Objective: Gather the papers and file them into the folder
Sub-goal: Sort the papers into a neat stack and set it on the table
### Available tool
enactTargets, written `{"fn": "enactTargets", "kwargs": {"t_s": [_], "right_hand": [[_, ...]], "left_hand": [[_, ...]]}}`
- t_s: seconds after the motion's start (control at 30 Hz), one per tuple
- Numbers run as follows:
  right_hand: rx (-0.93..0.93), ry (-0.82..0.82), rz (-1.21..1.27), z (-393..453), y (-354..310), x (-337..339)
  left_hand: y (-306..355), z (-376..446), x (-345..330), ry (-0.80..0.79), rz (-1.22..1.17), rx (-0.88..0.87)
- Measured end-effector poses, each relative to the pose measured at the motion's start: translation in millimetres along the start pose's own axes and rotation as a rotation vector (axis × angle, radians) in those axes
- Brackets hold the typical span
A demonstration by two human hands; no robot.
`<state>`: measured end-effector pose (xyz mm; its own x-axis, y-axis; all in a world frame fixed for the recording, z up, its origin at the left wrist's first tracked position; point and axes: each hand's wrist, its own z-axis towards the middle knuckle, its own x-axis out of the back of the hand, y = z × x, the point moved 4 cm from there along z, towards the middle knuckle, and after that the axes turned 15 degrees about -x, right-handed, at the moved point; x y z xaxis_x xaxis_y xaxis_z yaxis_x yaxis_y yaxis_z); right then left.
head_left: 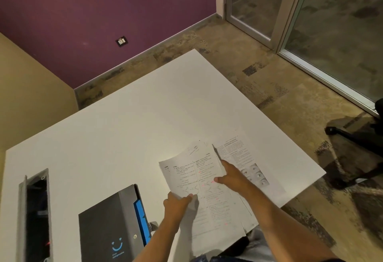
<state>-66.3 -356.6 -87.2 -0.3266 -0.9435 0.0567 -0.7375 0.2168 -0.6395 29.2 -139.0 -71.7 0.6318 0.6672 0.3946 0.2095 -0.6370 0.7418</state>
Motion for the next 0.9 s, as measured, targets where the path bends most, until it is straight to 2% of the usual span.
{"fn": "enactTargets", "kwargs": {"t_s": [0.2, 0.37, 0.47, 0.6, 0.8, 0.9], "right_hand": [[0.018, -0.037, 0.166, -10, -6, 3], [0.072, -0.152, 0.372, -22, -14, 7], [0.094, -0.167, 0.412, -25, -15, 4], [0.062, -0.132, 0.424, -25, -11, 0], [0.056, -0.307, 0.469, -26, -13, -23], [0.047, -0.314, 0.448, -25, -13, -29]], "left_hand": [[-2, -10, 13, 0.009, -0.295, 0.017], [4, -10, 22, -0.12, -0.479, 0.023], [4, -11, 32, -0.185, -0.518, 0.027], [5, -12, 45, -0.195, -0.572, 0.024], [11, -14, 46, -0.298, -0.661, 0.029], [12, -12, 41, -0.294, -0.656, 0.034]]}}
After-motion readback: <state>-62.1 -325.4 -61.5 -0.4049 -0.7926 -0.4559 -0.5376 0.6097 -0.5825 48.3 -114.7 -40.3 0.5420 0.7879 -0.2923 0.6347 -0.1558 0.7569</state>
